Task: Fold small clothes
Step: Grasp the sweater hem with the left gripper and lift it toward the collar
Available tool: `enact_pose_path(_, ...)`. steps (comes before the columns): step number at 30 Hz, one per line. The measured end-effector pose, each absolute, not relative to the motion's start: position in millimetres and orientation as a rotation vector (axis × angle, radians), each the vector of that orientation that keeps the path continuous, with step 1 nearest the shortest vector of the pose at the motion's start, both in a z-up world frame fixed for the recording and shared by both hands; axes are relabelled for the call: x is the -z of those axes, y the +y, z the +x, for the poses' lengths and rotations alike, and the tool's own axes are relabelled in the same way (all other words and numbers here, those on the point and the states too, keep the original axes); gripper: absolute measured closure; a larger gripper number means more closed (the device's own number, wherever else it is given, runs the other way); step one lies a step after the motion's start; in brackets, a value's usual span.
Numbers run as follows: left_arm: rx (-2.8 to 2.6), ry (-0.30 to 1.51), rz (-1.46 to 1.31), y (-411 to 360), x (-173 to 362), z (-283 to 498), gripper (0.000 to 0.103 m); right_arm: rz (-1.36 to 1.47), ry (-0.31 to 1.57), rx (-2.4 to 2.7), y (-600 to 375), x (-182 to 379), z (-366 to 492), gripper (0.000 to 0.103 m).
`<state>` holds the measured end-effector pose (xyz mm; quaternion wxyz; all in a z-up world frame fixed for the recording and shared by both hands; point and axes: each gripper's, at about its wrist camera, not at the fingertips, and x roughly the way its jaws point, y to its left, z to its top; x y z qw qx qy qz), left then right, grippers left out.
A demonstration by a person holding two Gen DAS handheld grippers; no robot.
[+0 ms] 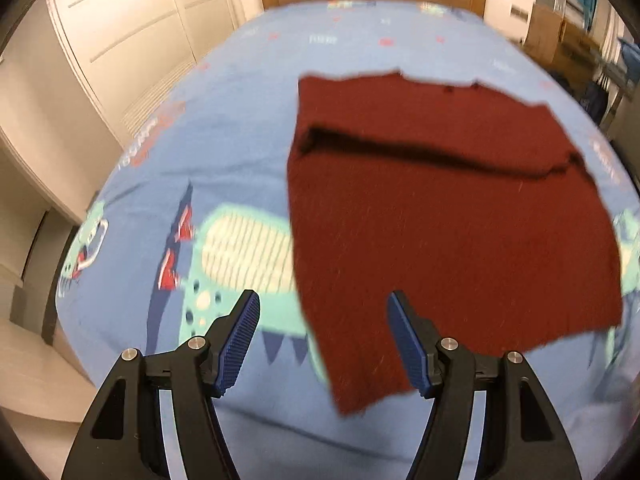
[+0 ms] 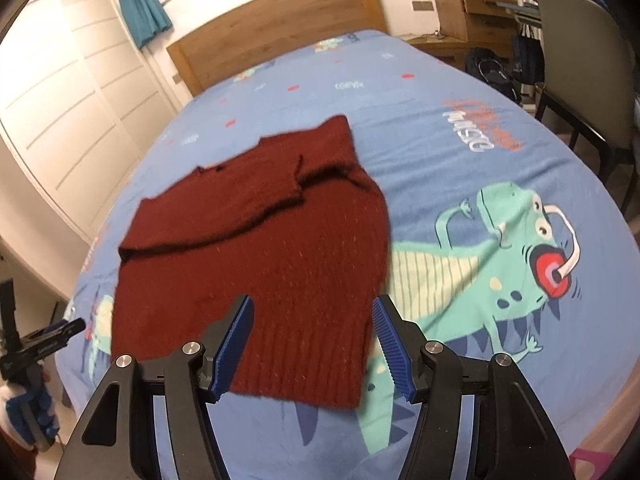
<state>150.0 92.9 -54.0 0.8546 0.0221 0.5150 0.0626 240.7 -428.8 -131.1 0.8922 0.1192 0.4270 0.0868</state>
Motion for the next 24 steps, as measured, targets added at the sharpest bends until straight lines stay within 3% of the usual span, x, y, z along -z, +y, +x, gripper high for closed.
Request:
enact_pose_path(13, -0.084, 1.308, -0.058, 104, 133, 168, 0.043, 0.285, 1.083, -0.185, -435, 210, 269, 0.034)
enact_pose_path(18, -0.046, 1.316, -0.120, 106, 142, 179, 0.040, 0.342, 1.144, -0.198, -445, 234, 283, 0.033)
enact_pose_path(24, 0.079, 1.295, -0.283, 123, 144, 185, 0.040, 0.391, 1.174, -0.270, -450, 244, 290, 0.025)
